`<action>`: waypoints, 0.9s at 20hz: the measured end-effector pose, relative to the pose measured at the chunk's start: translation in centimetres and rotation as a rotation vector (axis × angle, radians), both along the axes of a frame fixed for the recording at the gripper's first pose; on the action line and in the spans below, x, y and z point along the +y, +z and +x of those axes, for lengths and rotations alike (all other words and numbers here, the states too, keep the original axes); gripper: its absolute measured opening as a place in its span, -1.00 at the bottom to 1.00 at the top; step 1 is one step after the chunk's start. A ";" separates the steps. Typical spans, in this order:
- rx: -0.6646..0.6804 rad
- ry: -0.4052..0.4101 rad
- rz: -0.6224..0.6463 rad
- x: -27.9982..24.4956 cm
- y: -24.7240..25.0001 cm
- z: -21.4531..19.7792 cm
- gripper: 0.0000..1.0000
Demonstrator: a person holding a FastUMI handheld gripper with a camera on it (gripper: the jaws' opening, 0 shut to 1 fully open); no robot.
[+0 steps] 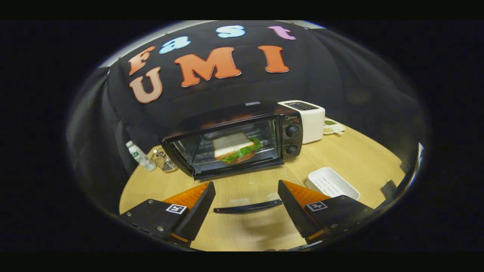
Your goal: Open the toaster oven, put the food inside, and close the toaster oven door.
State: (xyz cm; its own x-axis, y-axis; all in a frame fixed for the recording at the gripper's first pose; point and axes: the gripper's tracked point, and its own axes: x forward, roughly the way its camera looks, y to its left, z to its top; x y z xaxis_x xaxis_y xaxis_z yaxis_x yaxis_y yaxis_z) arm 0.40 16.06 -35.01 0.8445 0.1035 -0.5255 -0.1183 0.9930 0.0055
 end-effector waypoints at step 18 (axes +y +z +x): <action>0.263 0.133 -0.199 -0.7 -11.6 -2.0 0.99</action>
